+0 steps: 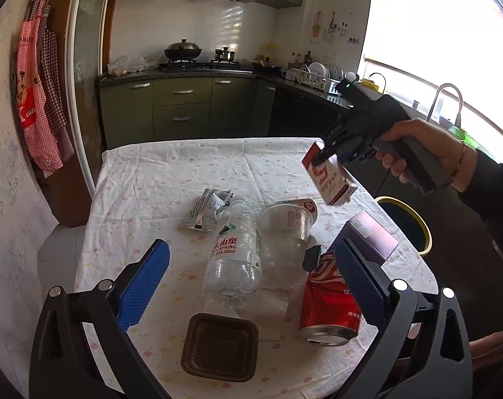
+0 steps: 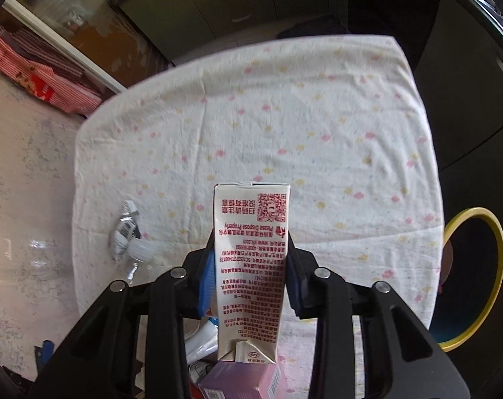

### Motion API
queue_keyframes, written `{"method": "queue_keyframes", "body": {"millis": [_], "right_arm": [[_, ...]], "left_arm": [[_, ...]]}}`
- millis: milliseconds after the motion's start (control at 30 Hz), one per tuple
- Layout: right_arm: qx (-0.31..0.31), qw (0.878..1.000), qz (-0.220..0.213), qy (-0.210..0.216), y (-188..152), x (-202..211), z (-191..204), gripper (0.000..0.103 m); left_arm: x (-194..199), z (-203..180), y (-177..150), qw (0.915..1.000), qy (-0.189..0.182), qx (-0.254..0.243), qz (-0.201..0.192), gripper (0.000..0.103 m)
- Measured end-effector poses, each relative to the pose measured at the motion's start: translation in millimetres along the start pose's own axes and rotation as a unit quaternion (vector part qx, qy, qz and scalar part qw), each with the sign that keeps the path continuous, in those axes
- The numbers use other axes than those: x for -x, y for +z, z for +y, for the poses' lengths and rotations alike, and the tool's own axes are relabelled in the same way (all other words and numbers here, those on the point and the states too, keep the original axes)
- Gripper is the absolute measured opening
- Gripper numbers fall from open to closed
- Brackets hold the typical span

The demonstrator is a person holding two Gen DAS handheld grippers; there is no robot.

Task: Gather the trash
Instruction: 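Grasp the white milk carton with the right gripper and lift, then move the carton over the bin and open the right gripper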

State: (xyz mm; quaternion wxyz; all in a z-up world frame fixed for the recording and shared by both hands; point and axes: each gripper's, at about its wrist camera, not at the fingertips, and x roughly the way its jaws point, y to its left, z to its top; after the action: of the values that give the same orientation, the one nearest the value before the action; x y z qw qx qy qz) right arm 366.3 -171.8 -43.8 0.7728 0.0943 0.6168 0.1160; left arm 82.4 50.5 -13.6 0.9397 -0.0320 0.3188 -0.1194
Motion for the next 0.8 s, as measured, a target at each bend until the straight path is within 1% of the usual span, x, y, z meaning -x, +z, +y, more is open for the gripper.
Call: {"method": "queue_keyframes", "body": {"millis": [67, 167, 300, 367, 500, 600, 767, 800], "right_arm": [[0.003, 1.0, -0.019, 0.0, -5.2, 19.4, -8.5, 0.034], [0.018, 0.998, -0.061, -0.021, -21.9, 55.4, -33.8, 0.034], [0.006, 0.995, -0.093, -0.038, -54.7, 85.0, -87.4, 0.034], [-0.014, 0.994, -0.099, -0.045, -73.6, 91.0, -124.6, 0.034], [-0.066, 0.99, -0.101, -0.069, -101.4, 83.0, -197.7, 0.034], [-0.098, 0.987, -0.093, -0.082, -111.1, 65.8, -238.1, 0.034], [-0.127, 0.985, -0.083, -0.085, -112.8, 40.0, -278.0, 0.034], [-0.131, 0.984, -0.081, -0.089, -111.9, 34.8, -284.6, 0.041]], "left_arm": [[0.5, -3.2, -0.3, 1.0, -0.002, -0.003, 0.0, 0.098], [0.5, -11.1, -1.2, 0.9999, -0.001, -0.015, 0.0, 0.098], [-2.4, -23.6, -2.1, 0.9995, -0.007, -0.029, 0.005, 0.098], [-4.5, -30.1, -2.5, 0.9993, -0.01, -0.035, 0.008, 0.098], [-14.0, -51.2, -3.1, 0.9984, -0.019, -0.049, 0.022, 0.098], [-23.0, -66.5, -4.5, 0.9974, -0.031, -0.056, 0.035, 0.098], [-35.7, -91.1, -6.7, 0.9943, -0.037, -0.081, 0.058, 0.098], [-36.5, -94.2, -7.4, 0.9937, -0.037, -0.087, 0.061, 0.098]]}}
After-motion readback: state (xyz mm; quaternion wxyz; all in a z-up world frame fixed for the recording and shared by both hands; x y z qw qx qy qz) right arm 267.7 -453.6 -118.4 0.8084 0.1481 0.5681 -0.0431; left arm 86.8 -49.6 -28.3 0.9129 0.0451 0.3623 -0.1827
